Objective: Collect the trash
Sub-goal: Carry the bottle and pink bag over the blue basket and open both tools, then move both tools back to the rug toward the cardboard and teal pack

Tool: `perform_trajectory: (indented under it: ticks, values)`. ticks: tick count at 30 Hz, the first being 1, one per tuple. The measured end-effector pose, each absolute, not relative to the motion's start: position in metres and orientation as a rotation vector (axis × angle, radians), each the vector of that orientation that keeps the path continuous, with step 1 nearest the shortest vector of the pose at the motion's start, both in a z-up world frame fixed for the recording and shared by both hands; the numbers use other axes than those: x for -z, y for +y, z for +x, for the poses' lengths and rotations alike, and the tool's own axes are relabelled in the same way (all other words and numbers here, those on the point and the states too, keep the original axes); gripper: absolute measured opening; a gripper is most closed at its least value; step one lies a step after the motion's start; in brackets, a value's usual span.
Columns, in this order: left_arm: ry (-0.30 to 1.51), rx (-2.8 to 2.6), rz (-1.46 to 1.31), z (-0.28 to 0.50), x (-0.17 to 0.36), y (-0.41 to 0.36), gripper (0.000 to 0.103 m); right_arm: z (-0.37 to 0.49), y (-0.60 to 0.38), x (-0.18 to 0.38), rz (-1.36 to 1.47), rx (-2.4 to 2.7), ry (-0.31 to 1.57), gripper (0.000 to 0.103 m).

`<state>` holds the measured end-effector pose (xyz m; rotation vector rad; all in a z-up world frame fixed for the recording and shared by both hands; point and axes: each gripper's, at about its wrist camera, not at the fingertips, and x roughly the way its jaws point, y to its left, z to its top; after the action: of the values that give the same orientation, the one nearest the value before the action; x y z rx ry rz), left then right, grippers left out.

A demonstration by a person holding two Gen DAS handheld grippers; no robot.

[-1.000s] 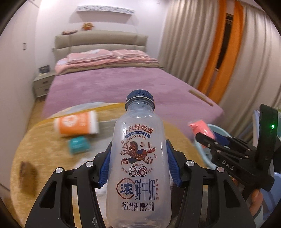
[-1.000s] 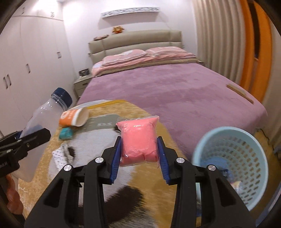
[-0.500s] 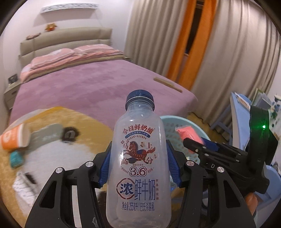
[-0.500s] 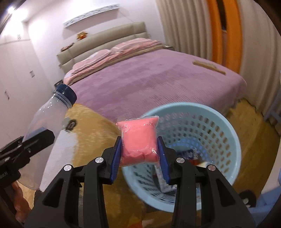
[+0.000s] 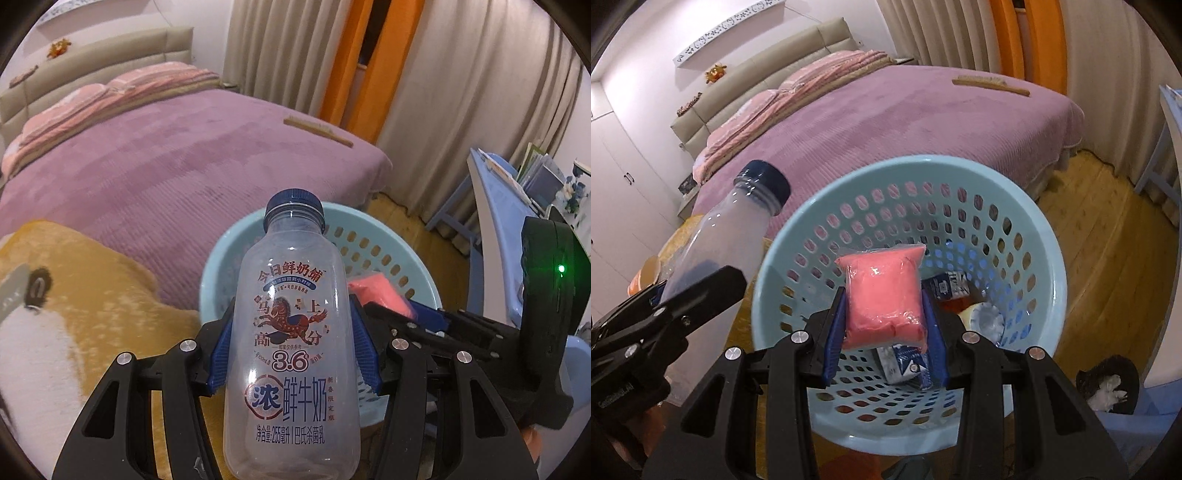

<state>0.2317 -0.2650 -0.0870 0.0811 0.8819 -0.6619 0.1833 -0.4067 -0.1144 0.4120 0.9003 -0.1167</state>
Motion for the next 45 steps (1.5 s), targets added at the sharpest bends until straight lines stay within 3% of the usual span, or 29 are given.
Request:
perform_trajectory:
  ticks: [4,6,7,12,29,45]
  values:
    - [0.907,0.675,0.087,0.236,0.092,-0.272,0.054,0.188,-0.409,0.119,0.409,0.123,0.917,0.044]
    - [0.909,0.676,0.084,0.238,0.092,-0.272,0.055,0.188,-0.413,0.119,0.42,0.135,0.912,0.063]
    - [0.905,0.679,0.078,0.237,0.091,-0.271,0.058,0.187,-0.415,0.118,0.424,0.144,0.909,0.064]
    - [0.862,0.68,0.052,0.229,0.081,-0.257,0.068,0.181,-0.42,0.112,0.435,0.157,0.895,0.065]
    - [0.72,0.592,-0.048,0.186,0.03,-0.156,0.069,0.171,-0.332,0.05,0.313,0.003,0.783,0.065]
    - [0.654,0.204,-0.165,0.156,0.015,0.032,0.073,0.191,-0.177,0.023,0.111,-0.251,0.751,0.067]
